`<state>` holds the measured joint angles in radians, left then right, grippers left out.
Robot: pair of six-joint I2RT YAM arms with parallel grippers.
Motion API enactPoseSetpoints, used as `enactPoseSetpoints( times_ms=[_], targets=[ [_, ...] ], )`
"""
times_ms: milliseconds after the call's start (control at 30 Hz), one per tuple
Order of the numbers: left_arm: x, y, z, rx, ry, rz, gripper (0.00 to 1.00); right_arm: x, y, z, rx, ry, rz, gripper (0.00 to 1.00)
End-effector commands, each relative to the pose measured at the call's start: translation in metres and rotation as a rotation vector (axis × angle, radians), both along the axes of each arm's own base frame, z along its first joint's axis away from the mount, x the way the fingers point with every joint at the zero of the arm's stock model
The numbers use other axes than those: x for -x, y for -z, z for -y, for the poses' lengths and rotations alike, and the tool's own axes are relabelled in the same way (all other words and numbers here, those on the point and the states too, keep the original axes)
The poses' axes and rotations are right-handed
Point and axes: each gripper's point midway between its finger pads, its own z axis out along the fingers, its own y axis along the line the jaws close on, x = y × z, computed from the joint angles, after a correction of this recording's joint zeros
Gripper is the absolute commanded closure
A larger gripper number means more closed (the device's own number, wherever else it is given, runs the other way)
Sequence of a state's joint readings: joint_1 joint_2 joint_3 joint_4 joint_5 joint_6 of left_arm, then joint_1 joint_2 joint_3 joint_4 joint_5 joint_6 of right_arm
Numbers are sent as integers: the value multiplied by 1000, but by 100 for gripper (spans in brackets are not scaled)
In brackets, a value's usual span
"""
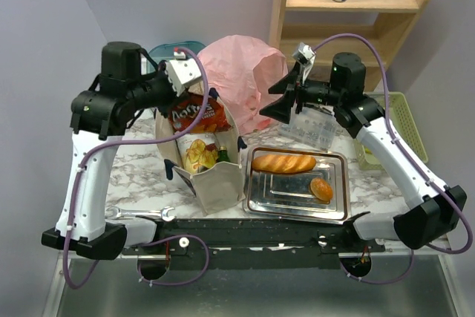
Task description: Untie the knot of the grocery bags and take out the mixed food
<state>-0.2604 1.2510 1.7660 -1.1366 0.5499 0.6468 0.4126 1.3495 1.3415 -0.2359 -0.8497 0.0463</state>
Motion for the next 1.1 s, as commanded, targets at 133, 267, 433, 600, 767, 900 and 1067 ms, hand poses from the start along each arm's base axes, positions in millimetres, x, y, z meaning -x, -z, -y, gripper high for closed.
enactPoseSetpoints(
  times_ms=[133,267,433,600,767,900,1067],
  targets=[
    [11,-120,29,312,51,142,100,27,-26,-5,-126,-110,213,0],
    [9,-149,37,405,59,154,100,34,-45,-14,-162,-96,317,0],
    [13,-166,53,526,104,78,100,49,-52,-35,-164,-122,452,0],
    [34,-170,71,571,234,31,100,39,-51,-56,-169,-92,524,0],
    [45,-166,77,595,280,-10,100,15,-47,-69,-157,-49,499,0],
    [45,-173,78,619,277,-26,100,16,-43,-74,-182,-69,438,15],
    [21,-178,69,639,170,-5,100,16,-51,-62,-168,7,393,74]
  ],
)
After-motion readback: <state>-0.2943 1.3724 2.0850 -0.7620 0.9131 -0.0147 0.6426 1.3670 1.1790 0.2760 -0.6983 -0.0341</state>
